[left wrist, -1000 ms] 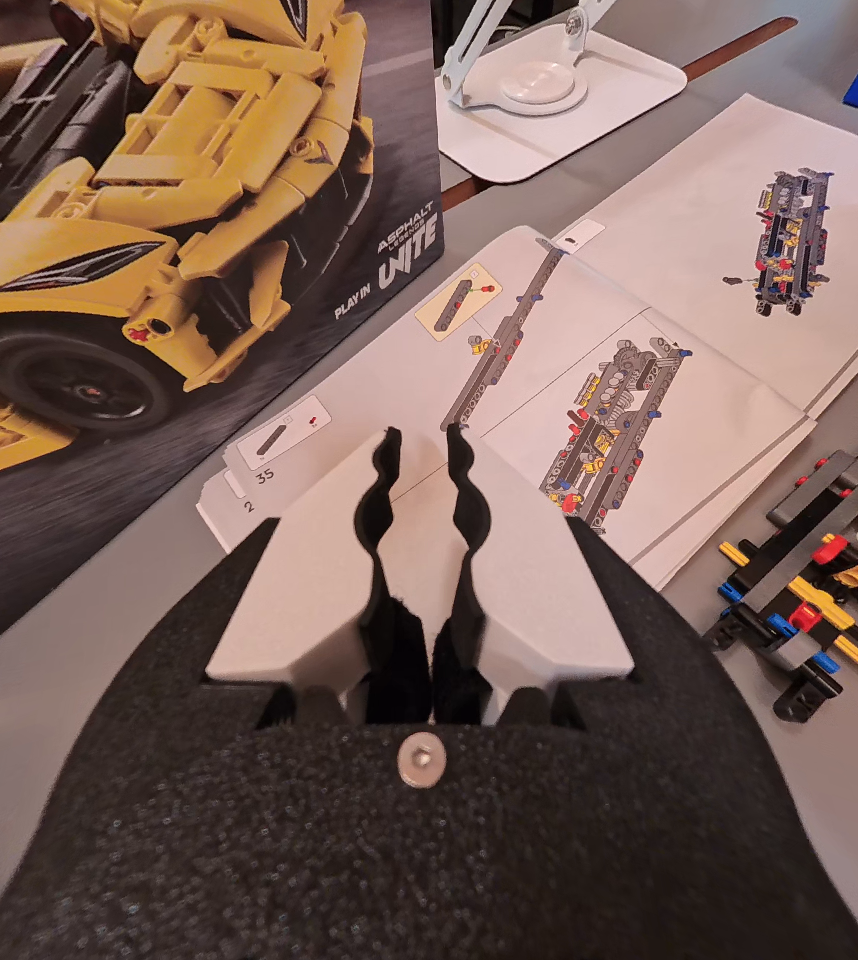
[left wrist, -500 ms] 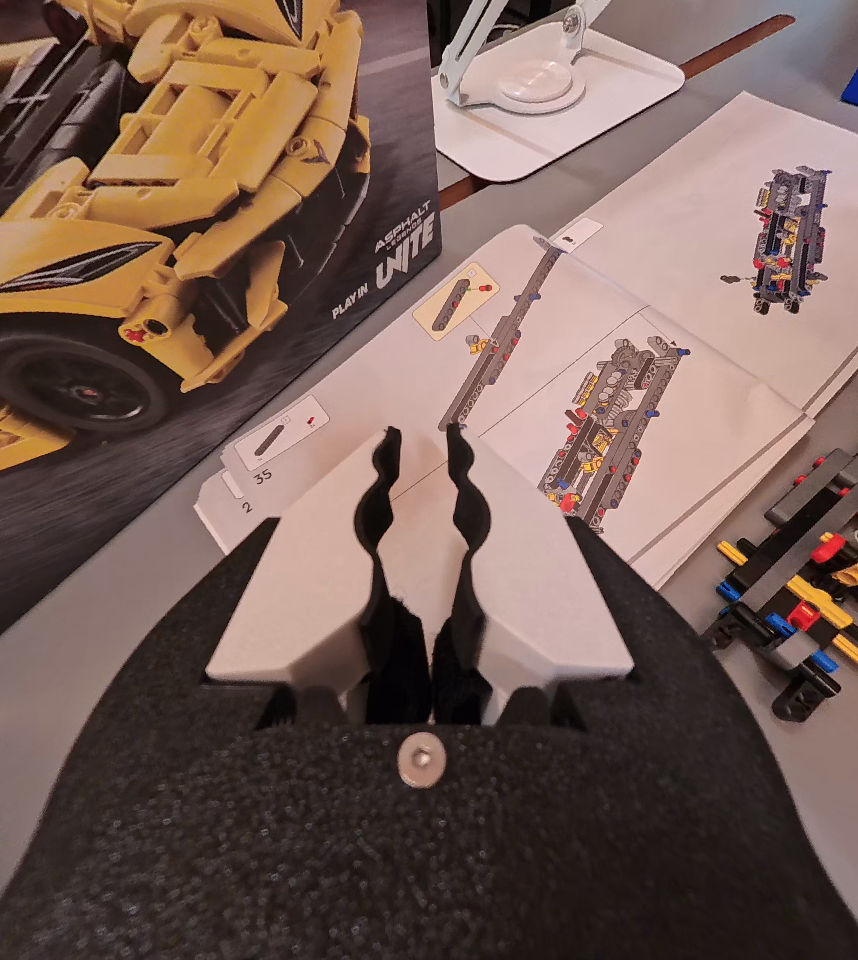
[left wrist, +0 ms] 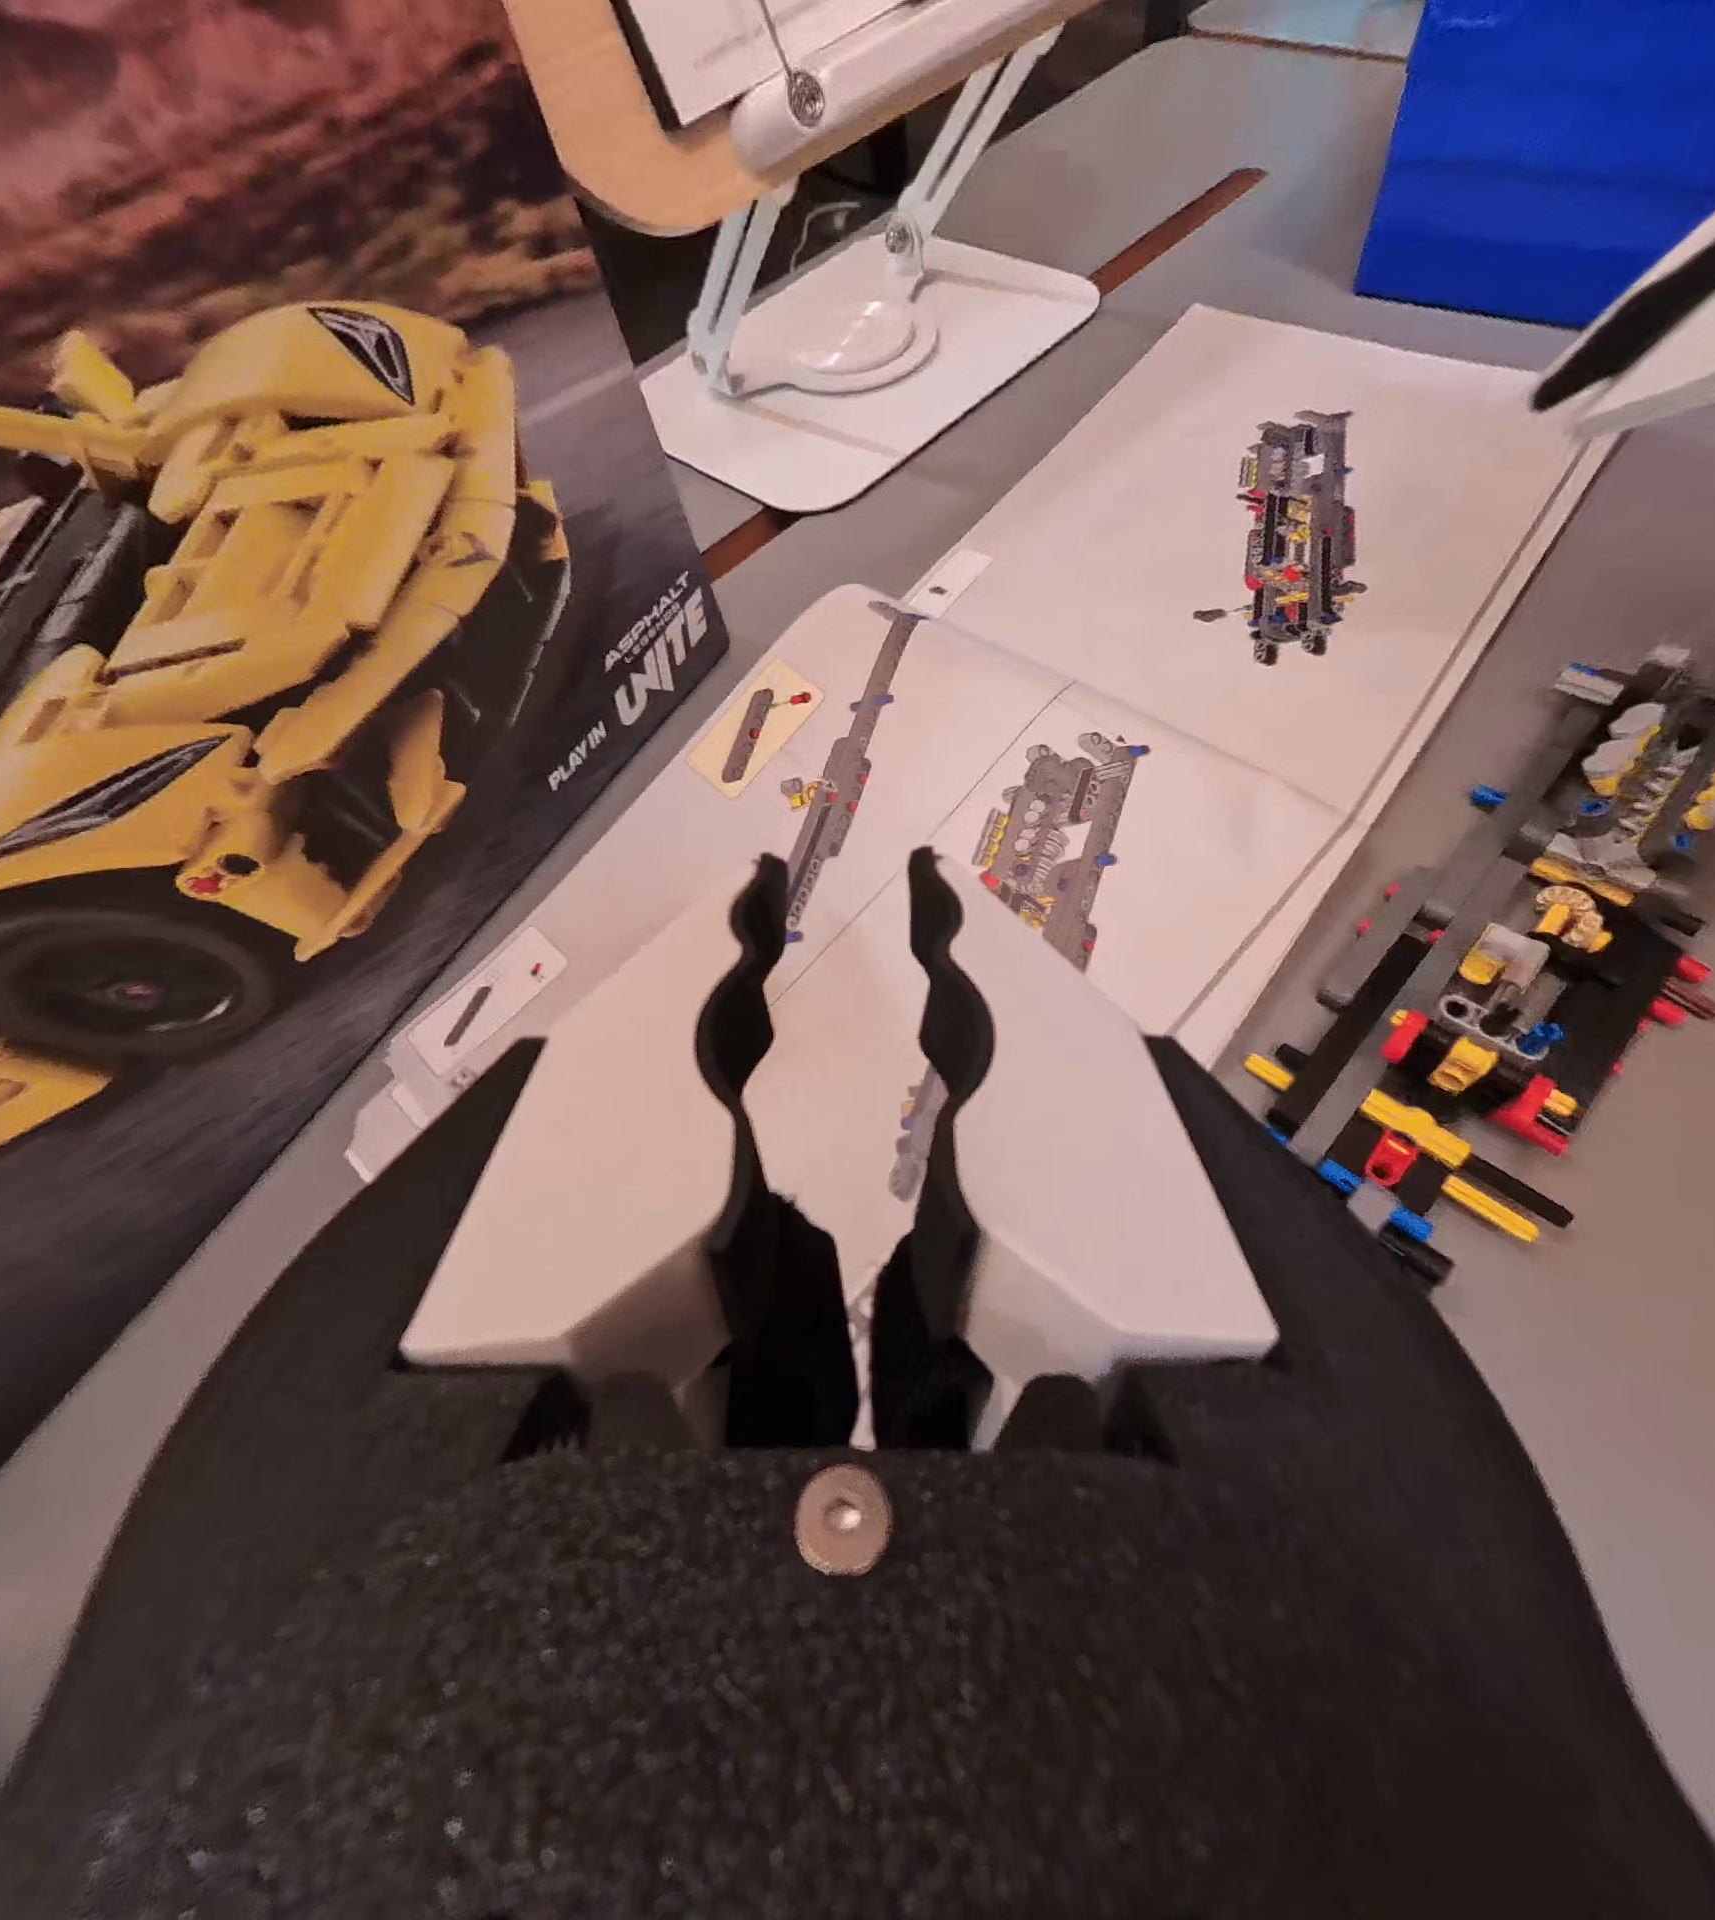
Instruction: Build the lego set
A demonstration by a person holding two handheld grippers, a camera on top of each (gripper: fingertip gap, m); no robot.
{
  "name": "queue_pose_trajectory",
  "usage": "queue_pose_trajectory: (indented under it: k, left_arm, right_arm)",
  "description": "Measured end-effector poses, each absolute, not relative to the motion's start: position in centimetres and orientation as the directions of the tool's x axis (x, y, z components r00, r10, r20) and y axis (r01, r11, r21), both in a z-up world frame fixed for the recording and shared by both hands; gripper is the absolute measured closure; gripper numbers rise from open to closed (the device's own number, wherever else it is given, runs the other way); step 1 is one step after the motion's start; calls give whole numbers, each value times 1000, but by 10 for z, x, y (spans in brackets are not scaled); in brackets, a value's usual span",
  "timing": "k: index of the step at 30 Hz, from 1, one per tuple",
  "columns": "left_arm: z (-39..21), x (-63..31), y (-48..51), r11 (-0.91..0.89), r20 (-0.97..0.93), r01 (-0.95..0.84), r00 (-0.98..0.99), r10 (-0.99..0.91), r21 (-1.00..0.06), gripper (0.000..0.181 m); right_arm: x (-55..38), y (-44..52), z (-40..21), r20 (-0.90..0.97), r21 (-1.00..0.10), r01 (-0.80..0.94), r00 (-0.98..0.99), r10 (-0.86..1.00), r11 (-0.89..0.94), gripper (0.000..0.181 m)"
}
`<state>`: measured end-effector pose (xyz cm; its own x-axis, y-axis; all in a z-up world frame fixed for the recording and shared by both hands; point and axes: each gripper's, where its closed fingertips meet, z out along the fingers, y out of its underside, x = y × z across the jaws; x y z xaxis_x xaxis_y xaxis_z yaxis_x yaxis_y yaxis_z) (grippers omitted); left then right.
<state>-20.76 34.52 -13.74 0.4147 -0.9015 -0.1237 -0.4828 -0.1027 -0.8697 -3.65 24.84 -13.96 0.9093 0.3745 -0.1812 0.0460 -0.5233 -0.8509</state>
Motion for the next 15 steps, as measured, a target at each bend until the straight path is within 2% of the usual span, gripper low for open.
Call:
queue_pose_trajectory:
  k: [2,7,11,15]
  left_arm:
    - [-145,-214,325,-121,-90,-491,385,-918,-863,157]
    - [-164,-245,209,-163,115,-595,117,-986,-787,141]
    - [-191,-270,149,-79,61,-712,50,-997,-698,130]
    - [-194,-260,128,-61,-1,-699,89,-996,-713,131]
  right_arm:
    - [-38,224,-137,-196,-824,66,898,394,-563,158]
    - [-39,148,-169,-156,-766,155,897,414,-624,158]
    - [-50,118,-200,-172,-705,181,894,413,-686,158]
    - [-57,115,-215,-89,-653,243,916,392,-717,158]
